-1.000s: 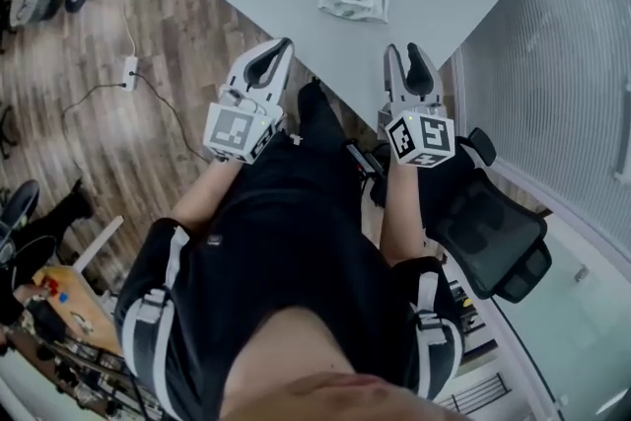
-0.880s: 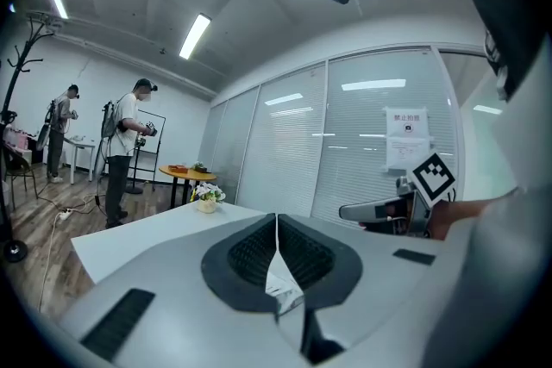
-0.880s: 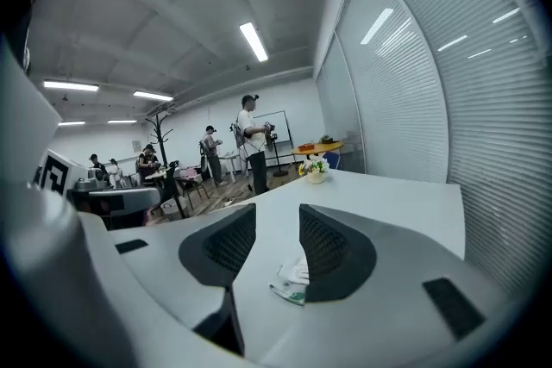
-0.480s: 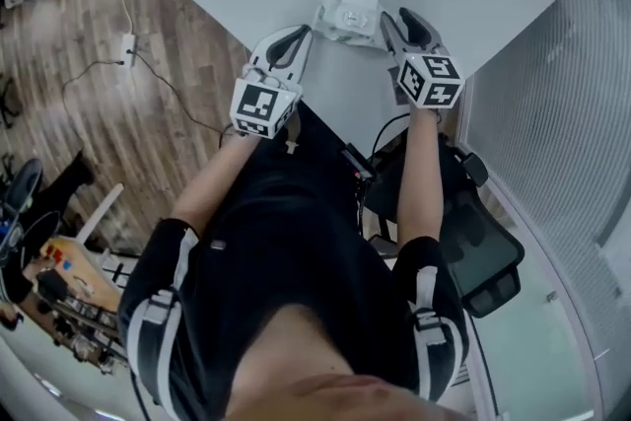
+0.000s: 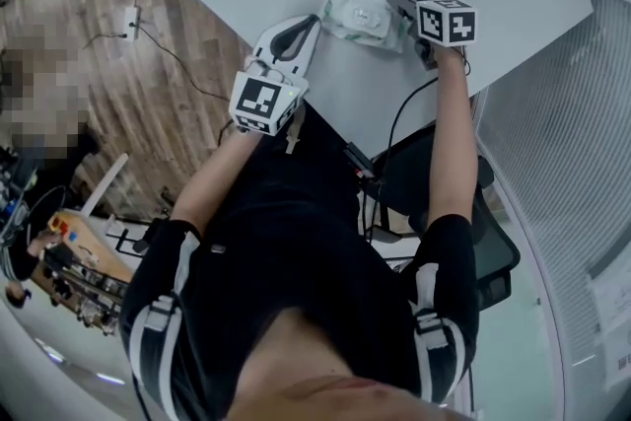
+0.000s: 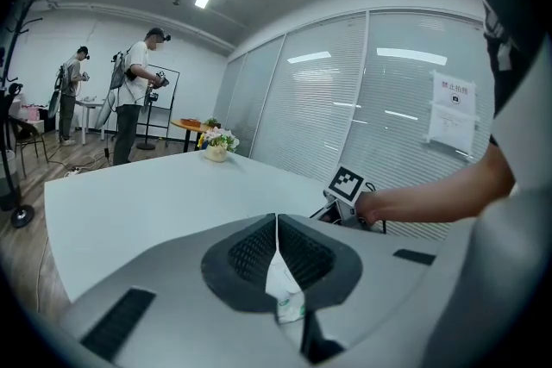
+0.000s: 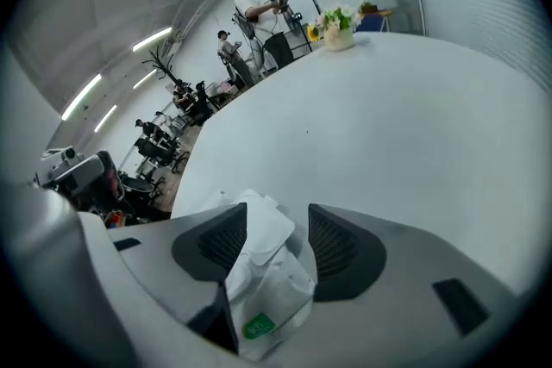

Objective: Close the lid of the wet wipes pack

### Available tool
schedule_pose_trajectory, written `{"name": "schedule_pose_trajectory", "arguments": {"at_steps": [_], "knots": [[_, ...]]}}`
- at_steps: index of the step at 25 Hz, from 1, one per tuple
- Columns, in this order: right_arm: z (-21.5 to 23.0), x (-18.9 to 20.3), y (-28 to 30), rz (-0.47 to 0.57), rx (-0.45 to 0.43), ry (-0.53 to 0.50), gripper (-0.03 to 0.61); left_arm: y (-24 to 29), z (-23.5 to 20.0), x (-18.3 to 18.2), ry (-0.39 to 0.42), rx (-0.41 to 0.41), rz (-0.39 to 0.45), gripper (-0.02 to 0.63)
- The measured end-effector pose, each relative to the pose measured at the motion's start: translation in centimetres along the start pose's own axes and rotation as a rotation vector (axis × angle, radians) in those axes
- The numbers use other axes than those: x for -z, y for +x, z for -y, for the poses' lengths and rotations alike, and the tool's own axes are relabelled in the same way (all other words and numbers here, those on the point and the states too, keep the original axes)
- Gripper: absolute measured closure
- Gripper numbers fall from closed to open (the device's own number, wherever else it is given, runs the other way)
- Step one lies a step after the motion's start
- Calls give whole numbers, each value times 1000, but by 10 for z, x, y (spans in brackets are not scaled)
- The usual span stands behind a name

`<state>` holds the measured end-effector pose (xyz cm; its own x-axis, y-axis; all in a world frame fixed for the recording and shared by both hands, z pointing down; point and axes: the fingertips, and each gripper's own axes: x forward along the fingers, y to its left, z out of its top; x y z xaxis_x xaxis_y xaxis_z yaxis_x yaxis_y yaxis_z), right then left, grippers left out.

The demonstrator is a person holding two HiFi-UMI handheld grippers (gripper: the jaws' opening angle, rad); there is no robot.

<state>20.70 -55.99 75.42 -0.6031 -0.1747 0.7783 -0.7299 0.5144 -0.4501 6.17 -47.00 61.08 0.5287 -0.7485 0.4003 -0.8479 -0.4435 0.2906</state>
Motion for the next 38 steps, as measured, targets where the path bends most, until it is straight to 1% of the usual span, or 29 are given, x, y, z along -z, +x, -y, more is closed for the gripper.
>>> {"name": "schedule_pose_trajectory", "arguments": {"at_steps": [3, 5, 7, 9, 12, 15, 18, 20, 21, 23, 27, 30, 32, 34, 38], "knots": [[-1, 7, 15, -84, -74, 21, 340, 1, 0, -3, -8, -5, 22, 589], [-6, 10, 19, -115, -115, 13, 370, -2, 2, -5, -5, -7, 36, 589], [-11, 6, 17, -103, -142, 6, 379, -6, 4, -4, -1, -3, 35, 589], [-18, -1, 7, -67, -161, -6, 385, -10, 6, -3, 3, 4, 33, 589], [-39, -2, -15, -32, -237, -30, 401, -19, 10, -1, 9, 18, 35, 589], [-66, 14, -28, -55, -304, -79, 405, -28, 13, 0, 14, 31, 45, 589], [-79, 39, -22, -103, -304, -87, 400, -35, 16, 2, 24, 45, 56, 589], [-81, 54, -12, -124, -265, -67, 397, -40, 17, 4, 31, 51, 59, 589], [-80, 61, -7, -135, -228, -64, 397, -43, 17, 4, 33, 53, 60, 589], [-77, 72, 4, -155, -127, -90, 395, -48, 16, 6, 32, 52, 62, 589], [-76, 77, 14, -179, 71, -216, 396, -54, 12, 8, 26, 42, 66, 589], [-79, 80, 19, -210, 191, -322, 394, -60, 8, 7, 21, 34, 69, 589], [-81, 79, 20, -230, 239, -368, 392, -65, 8, 3, 14, 29, 74, 589], [-81, 80, 22, -242, 263, -388, 390, -68, 8, 3, 16, 27, 82, 589], [-76, 88, 30, -236, 263, -375, 390, -71, 13, 9, 31, 30, 88, 589]]}}
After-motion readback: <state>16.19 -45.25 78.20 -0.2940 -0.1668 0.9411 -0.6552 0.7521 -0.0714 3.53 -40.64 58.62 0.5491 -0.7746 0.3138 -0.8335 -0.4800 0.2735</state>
